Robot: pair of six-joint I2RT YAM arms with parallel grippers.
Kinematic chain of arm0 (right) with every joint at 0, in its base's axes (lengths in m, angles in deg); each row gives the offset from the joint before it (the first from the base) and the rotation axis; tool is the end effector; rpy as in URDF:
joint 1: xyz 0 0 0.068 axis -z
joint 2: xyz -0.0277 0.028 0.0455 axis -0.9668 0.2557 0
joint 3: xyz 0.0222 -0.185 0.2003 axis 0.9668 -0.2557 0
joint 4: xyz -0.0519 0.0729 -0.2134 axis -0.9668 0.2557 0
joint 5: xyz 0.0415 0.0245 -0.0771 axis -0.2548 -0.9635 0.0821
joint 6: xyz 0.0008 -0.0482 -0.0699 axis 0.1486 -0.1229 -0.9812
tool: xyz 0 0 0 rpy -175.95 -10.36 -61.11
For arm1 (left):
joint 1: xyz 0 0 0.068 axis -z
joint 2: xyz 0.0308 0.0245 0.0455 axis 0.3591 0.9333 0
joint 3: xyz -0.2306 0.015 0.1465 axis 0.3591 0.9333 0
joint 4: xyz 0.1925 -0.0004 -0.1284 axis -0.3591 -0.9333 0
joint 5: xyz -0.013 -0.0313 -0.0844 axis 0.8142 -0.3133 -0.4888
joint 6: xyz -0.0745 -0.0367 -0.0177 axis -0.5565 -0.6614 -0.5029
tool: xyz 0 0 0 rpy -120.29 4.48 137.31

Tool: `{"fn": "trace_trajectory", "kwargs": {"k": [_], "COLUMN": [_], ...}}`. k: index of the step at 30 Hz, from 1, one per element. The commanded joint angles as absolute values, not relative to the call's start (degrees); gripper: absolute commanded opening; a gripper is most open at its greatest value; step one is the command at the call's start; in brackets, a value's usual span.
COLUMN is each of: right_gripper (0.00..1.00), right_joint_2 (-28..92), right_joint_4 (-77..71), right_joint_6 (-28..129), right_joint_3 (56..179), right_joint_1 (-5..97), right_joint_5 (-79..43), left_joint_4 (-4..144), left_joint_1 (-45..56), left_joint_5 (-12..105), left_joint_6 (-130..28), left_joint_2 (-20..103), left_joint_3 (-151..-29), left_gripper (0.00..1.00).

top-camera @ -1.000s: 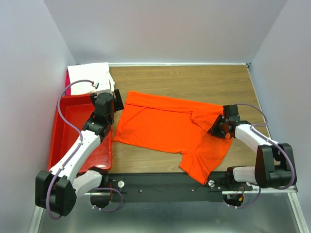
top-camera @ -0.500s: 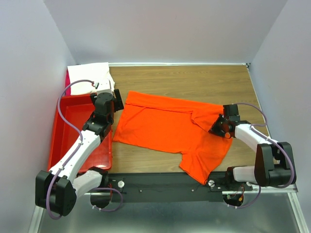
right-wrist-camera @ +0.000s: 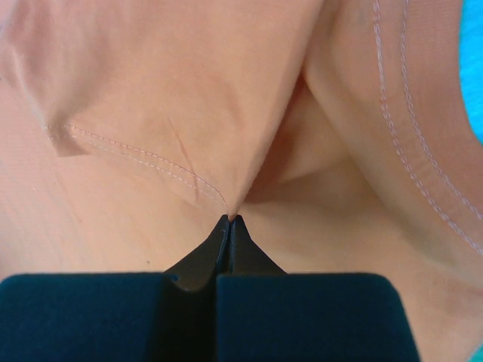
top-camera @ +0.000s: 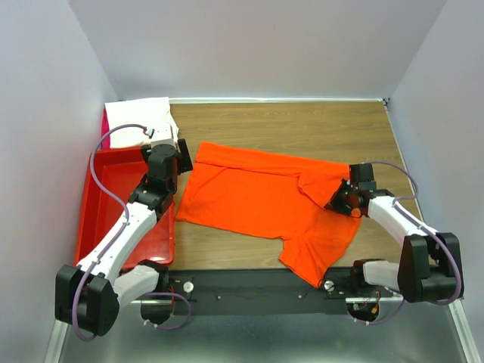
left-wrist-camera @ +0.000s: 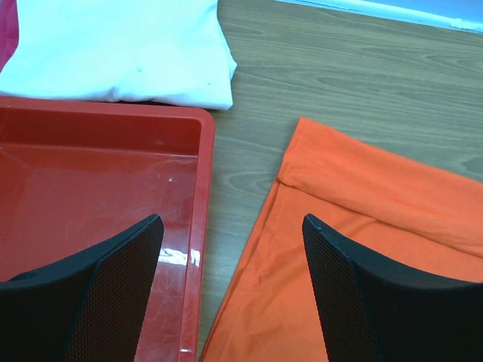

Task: Fold and stack the t-shirts
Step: Fold the tshirt

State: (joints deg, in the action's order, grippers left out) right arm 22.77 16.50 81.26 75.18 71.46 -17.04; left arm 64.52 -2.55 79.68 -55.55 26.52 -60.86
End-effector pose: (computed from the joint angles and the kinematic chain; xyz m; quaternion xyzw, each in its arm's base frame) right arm 0.2175 0.0233 0.1537 0.2645 0.9244 0.1494 0.2306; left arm 0.2392 -0.0470 0.2890 -0.1049 0.8044 0.0041 0.5847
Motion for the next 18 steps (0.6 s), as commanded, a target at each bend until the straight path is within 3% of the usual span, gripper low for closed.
{"fn": "trace_trajectory", "kwargs": {"k": [1,18], "right_gripper": [0.01,0.07], "right_joint_2": [20.2,22.7], "right_joint_4": [20.8,23.4], "right_joint_6": [80.5,78.5], "right_joint_3": [74.9,74.9], "right_joint_1": [71.8,71.8], "right_joint_5": [-15.8,-14.3], "left_joint_4": [65.7,65.4], "left_joint_1": [-2.6,-2.6], "left_joint_5": [79.3,79.1], "left_joint_6": [-55.1,-54.7], "left_joint_2": [26.7,27.8], "left_joint_3": [-60.8,-60.9], "left_gripper": [0.82,0.82]}}
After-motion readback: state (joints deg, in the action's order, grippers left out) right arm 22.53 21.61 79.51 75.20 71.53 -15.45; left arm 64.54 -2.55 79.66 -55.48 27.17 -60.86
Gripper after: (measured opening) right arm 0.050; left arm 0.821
